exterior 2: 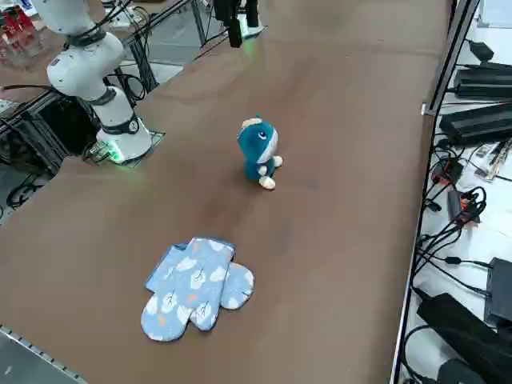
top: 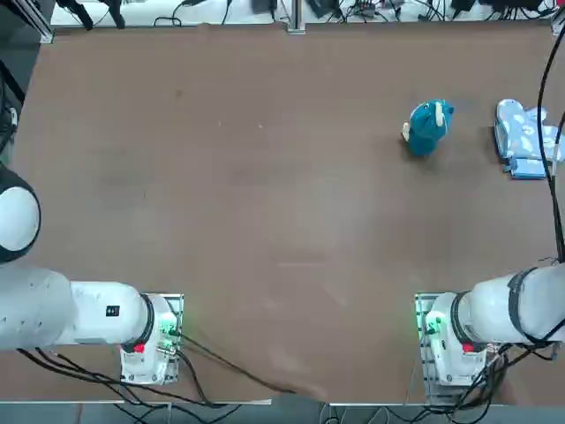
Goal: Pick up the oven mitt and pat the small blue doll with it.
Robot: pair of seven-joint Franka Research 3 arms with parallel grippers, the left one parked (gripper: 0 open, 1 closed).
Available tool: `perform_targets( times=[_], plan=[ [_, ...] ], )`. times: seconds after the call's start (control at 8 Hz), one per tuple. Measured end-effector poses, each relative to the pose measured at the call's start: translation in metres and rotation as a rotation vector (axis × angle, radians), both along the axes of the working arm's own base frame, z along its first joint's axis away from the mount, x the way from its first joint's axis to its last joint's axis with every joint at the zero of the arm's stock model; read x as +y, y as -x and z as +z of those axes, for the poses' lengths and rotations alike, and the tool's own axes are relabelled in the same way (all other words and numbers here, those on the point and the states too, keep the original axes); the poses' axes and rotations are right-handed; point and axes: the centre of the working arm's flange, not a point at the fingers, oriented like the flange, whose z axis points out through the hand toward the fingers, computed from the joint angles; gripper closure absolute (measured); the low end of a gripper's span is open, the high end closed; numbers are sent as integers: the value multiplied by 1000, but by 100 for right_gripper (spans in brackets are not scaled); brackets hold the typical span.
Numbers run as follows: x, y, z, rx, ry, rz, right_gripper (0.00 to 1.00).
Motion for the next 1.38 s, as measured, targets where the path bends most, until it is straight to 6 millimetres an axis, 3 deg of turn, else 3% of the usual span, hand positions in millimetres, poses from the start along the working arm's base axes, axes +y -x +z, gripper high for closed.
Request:
perform_targets(
  times=[0.5,0.75,1.0,1.38],
  plan=[
    [0,1,1,2,0,0,0],
    [-1,-3,-8,16,58,7,0],
    [3,-16,-54,40,148,35,0],
    [-18,-22,-131,70,301,78,0]
  ],
)
